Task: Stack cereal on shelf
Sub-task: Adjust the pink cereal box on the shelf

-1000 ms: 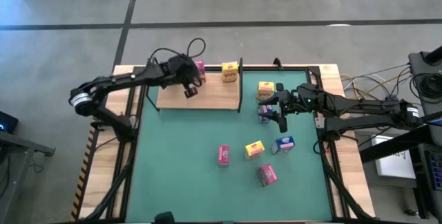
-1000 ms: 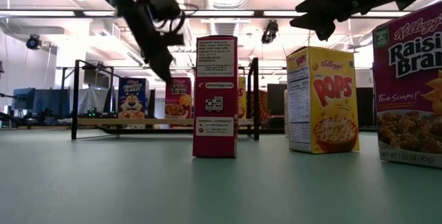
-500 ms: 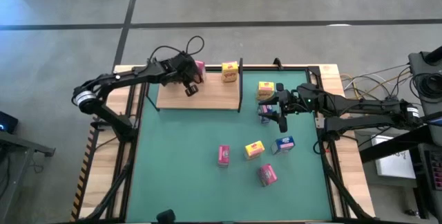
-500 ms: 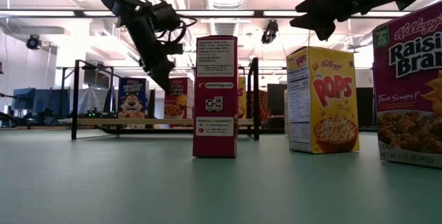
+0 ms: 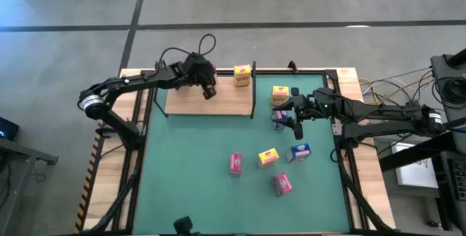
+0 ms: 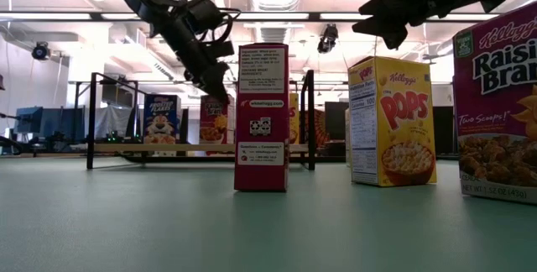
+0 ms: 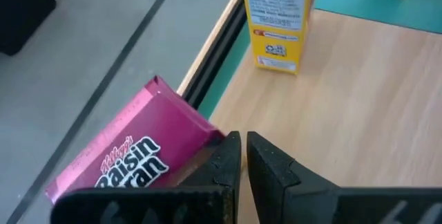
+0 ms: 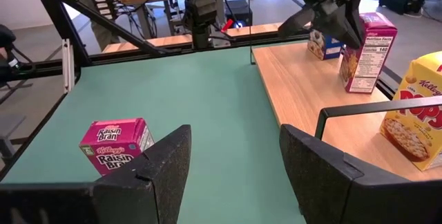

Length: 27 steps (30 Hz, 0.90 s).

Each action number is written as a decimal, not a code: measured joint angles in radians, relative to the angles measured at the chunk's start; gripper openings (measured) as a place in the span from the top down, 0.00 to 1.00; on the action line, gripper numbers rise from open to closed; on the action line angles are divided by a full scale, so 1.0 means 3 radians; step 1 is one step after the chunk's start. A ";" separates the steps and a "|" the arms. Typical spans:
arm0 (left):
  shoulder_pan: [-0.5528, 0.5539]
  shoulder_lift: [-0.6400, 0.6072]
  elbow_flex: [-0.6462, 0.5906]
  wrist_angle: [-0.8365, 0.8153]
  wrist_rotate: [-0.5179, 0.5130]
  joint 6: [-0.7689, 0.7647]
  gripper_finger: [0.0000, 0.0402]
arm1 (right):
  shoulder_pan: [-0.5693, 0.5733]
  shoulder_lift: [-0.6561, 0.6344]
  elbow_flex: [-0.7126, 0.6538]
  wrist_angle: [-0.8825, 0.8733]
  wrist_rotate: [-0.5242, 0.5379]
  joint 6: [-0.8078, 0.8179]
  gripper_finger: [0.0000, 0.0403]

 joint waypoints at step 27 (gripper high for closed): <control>-0.0019 -0.0097 0.0050 -0.0637 0.0003 0.0349 0.98 | 0.0000 0.0000 0.0000 0.0008 0.0001 0.0001 0.48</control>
